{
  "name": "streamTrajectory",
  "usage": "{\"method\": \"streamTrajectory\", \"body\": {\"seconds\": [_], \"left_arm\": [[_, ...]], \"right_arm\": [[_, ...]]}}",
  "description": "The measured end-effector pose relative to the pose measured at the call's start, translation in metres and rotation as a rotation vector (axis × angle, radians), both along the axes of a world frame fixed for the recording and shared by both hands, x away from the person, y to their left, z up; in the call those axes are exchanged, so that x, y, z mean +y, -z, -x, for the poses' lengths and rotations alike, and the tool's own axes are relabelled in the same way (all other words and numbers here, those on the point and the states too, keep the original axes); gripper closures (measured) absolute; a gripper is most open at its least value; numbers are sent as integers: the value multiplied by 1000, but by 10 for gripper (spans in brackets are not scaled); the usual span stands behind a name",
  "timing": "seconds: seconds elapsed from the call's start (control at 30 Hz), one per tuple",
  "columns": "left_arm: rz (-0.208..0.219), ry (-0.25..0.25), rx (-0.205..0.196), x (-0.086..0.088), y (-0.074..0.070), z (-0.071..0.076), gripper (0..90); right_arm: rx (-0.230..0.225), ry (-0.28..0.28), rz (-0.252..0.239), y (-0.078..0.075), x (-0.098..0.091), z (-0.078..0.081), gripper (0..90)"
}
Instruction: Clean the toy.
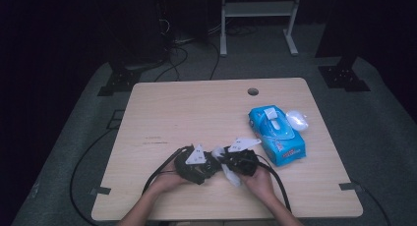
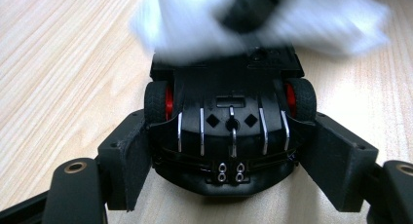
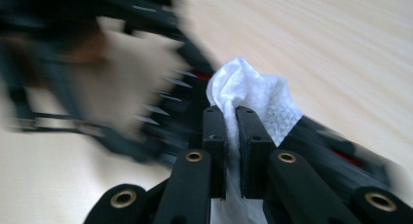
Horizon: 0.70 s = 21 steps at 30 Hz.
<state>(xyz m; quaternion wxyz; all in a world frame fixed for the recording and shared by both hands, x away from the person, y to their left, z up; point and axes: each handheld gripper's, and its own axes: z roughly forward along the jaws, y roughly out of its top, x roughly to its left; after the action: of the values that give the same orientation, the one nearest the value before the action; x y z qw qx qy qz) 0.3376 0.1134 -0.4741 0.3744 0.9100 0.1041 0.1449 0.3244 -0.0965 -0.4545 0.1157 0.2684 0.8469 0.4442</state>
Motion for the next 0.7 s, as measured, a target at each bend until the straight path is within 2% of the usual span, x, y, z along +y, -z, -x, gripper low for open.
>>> {"method": "streamTrajectory", "body": {"seconds": [0.07, 0.13, 0.17, 0.27, 0.37, 0.4, 0.47, 0.5, 0.53, 0.6, 0.63, 0.7], "left_arm": [[2, -1, 4, 0, 0, 0, 245], [12, -4, 11, 1, 0, 0, 245], [10, -2, 8, 1, 0, 0, 245], [10, 0, 11, 2, -1, 0, 245], [14, 0, 11, 2, -2, -1, 245], [15, -1, 13, 2, -1, -1, 245], [12, -6, 12, 0, 0, -1, 245], [12, -5, 14, 0, -1, -1, 245], [9, -3, 10, 0, -1, -1, 245], [5, -1, 5, 0, -2, 0, 245], [10, -2, 7, 0, -2, 0, 245], [20, -4, 6, 1, -2, 0, 245]], "right_arm": [[-6, -48, 5, -1, 10, 5, 833], [-11, -46, 14, -2, 10, 4, 833], [-4, -19, 12, -2, 4, 0, 834], [-27, 68, 49, 0, -13, -8, 834], [16, 93, 11, 0, -21, -10, 834], [15, 81, 10, 0, -20, -9, 835], [31, 18, -20, 0, -7, -4, 834], [15, -16, -15, -1, 4, 1, 834], [24, -53, -18, -1, 11, 4, 833], [3, -99, -8, -3, 22, 8, 834], [-12, -102, 11, -4, 23, 8, 834], [-10, -75, 12, -4, 18, 4, 834]]}}
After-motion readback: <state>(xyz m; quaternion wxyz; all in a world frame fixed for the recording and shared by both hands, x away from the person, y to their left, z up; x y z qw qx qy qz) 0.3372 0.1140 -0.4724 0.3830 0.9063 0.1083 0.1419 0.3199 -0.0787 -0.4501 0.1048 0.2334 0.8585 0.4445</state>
